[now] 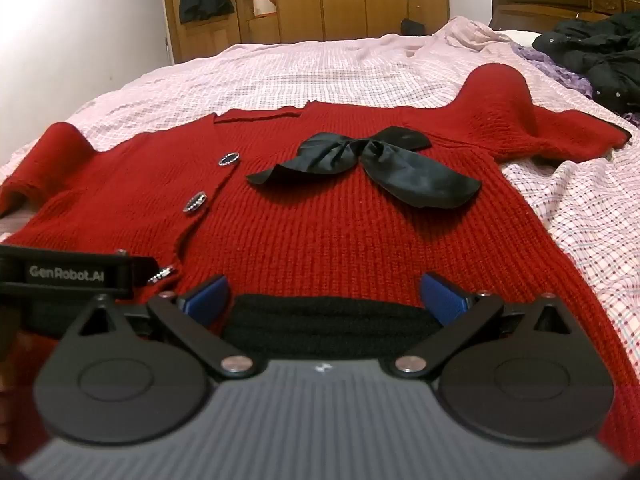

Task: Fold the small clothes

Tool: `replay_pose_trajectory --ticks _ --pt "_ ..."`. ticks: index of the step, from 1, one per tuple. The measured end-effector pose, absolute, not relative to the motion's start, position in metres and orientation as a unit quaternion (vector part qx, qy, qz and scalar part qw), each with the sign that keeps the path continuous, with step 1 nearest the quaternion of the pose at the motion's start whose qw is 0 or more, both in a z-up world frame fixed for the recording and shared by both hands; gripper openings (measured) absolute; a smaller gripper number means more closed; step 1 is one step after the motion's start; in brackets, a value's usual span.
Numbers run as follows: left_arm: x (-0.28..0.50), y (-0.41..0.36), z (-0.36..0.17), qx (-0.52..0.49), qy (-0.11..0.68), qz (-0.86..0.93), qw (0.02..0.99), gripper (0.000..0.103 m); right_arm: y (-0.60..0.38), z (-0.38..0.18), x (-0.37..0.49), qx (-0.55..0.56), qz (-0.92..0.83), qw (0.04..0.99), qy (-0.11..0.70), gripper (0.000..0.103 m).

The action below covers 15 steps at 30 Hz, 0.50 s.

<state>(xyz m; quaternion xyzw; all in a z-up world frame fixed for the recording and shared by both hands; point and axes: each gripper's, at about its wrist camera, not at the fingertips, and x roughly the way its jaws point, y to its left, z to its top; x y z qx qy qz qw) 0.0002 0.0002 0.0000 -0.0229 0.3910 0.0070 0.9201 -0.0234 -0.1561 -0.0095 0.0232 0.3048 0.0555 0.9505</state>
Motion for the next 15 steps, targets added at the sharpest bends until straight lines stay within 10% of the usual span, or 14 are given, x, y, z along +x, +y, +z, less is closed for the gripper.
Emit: replay_pose_trajectory --ticks 15 --pt "-0.001 -0.001 -0.001 -0.022 0.39 0.009 0.921 0.103 -0.155 -0.01 -0.024 0.023 0.055 0.951 0.304 0.103"
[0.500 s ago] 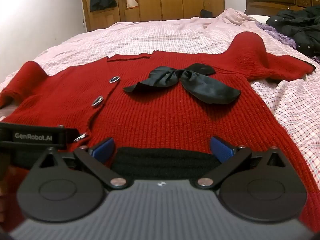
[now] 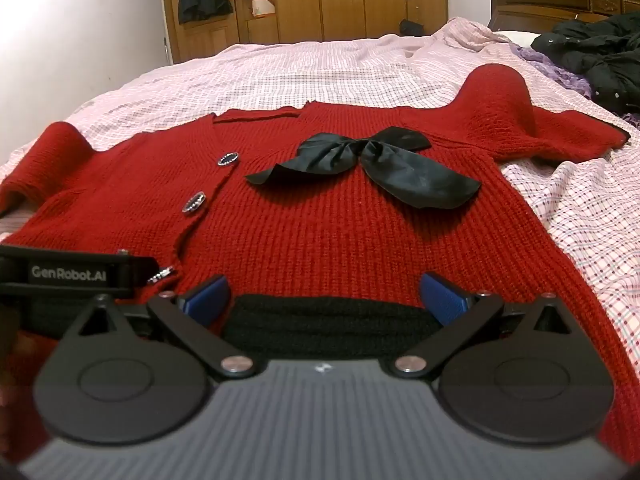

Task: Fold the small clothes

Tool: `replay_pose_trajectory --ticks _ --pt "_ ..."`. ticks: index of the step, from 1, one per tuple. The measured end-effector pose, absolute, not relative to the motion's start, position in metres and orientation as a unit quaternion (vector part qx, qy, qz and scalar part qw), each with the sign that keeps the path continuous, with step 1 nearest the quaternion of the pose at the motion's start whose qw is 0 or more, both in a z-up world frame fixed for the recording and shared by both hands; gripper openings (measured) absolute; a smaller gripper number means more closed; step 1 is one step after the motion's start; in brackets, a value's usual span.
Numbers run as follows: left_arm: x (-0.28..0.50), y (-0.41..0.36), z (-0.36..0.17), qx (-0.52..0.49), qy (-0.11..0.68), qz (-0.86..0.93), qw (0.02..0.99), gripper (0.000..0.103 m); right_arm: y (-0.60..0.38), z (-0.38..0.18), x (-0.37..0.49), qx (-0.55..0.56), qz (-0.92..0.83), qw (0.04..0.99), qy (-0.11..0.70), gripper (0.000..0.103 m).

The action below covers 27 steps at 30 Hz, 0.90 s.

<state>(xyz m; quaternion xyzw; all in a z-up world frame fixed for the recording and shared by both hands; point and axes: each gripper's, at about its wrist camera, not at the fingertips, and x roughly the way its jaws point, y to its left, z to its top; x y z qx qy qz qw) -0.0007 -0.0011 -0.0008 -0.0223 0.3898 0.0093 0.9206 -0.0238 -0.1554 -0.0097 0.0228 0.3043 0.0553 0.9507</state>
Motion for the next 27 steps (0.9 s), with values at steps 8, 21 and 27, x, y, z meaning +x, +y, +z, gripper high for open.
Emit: replay_pose_trajectory --ticks 8,21,27 --pt "0.0002 -0.0015 -0.0022 -0.02 0.387 0.011 0.922 0.103 -0.1552 -0.01 -0.0239 0.022 0.055 0.951 0.304 0.103" --pt "-0.0012 -0.0024 -0.0014 -0.016 0.382 0.012 0.924 0.103 -0.155 -0.0101 -0.0246 0.022 0.055 0.951 0.303 0.103" --pt "-0.0012 -0.0025 -0.0013 -0.015 0.382 0.012 0.924 0.103 -0.1549 -0.0099 -0.0251 0.022 0.055 0.951 0.302 0.103"
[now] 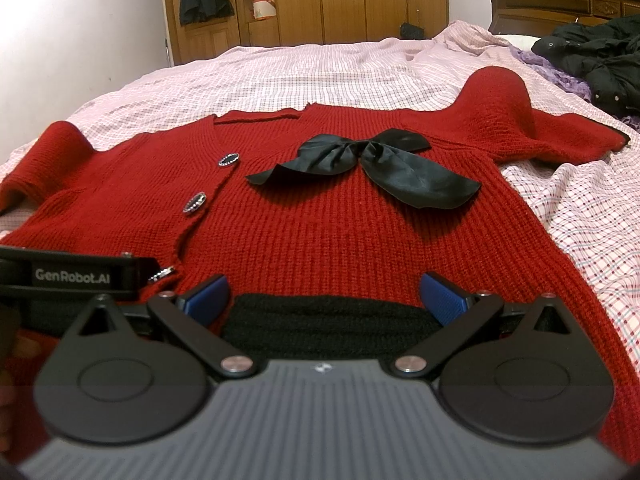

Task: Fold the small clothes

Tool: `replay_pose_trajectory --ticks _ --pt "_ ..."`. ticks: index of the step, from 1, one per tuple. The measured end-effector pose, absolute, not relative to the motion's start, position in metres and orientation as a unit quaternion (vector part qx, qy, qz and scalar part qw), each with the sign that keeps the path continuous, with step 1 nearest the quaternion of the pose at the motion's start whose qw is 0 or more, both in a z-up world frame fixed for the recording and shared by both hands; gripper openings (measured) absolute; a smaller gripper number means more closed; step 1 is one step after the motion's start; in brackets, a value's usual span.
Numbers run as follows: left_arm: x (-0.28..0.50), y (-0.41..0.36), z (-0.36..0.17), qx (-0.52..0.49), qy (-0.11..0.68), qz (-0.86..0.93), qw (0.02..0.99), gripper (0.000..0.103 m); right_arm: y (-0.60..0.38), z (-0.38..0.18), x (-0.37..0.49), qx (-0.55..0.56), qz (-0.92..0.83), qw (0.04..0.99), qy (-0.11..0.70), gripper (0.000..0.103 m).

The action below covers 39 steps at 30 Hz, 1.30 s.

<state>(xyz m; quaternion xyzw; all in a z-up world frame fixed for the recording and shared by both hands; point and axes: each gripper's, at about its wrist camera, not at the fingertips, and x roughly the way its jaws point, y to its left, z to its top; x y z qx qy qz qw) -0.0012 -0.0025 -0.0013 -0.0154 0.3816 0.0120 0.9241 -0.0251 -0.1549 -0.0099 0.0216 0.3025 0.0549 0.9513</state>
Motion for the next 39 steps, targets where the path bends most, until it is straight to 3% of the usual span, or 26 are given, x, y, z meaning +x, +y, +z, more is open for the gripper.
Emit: replay_pose_trajectory --ticks 39 --pt "-0.0018 -0.0024 -0.0008 -0.014 0.381 0.013 0.924 0.103 -0.155 -0.0085 -0.0243 0.021 0.055 0.952 0.301 0.103"
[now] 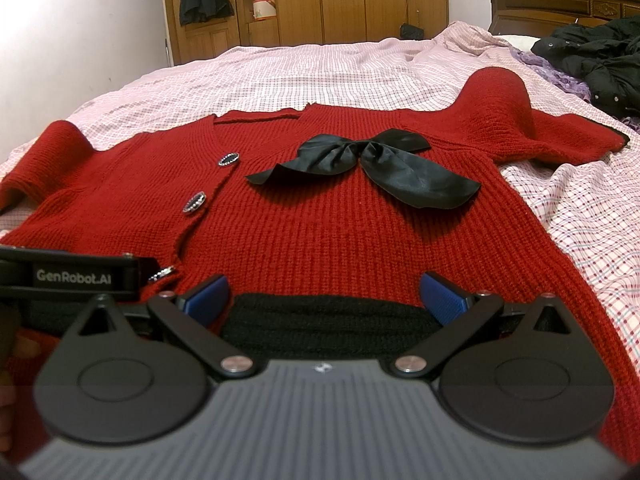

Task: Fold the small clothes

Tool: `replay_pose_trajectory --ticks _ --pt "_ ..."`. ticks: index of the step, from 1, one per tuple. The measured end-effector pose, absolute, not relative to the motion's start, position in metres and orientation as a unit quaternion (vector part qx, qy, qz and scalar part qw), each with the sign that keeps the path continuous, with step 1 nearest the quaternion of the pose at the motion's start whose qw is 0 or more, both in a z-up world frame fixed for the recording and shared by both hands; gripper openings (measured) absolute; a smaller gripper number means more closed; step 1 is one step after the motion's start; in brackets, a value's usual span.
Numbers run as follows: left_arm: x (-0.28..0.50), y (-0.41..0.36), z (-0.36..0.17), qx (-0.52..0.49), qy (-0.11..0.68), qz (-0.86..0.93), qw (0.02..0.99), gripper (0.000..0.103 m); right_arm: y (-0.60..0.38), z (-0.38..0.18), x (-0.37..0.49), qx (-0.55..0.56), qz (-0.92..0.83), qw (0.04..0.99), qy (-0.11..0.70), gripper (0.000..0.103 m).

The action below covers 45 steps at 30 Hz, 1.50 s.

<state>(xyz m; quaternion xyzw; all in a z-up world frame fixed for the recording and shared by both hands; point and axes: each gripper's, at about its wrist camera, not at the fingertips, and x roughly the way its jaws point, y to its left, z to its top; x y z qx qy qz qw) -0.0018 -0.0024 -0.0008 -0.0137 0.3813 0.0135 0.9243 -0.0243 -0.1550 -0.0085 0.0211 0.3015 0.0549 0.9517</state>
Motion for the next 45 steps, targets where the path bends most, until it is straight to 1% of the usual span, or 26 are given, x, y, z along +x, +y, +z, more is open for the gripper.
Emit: replay_pose_trajectory --ticks 12,21,28,33,41,45 --pt "-0.001 -0.006 0.008 -0.003 0.388 0.018 0.921 0.103 -0.156 0.002 -0.027 0.02 0.061 0.95 0.306 0.103" --pt "-0.005 -0.005 0.03 -0.008 0.384 0.008 0.923 0.103 -0.174 0.029 -0.03 0.053 0.098 0.943 0.315 0.103" --pt "-0.002 -0.01 0.054 -0.007 0.366 0.008 0.931 0.103 -0.223 0.058 -0.018 0.103 0.1 0.943 0.302 0.103" --pt "0.008 -0.018 0.063 0.001 0.362 0.007 0.932 0.103 -0.269 0.067 0.003 0.11 0.06 0.949 0.288 0.103" --pt "0.041 -0.036 0.065 0.002 0.374 0.003 0.928 0.103 -0.354 0.054 0.055 0.182 -0.011 0.937 0.298 0.103" --pt "0.055 -0.046 0.065 0.003 0.374 0.003 0.927 0.103 -0.384 0.046 0.083 0.19 -0.058 0.937 0.288 0.103"
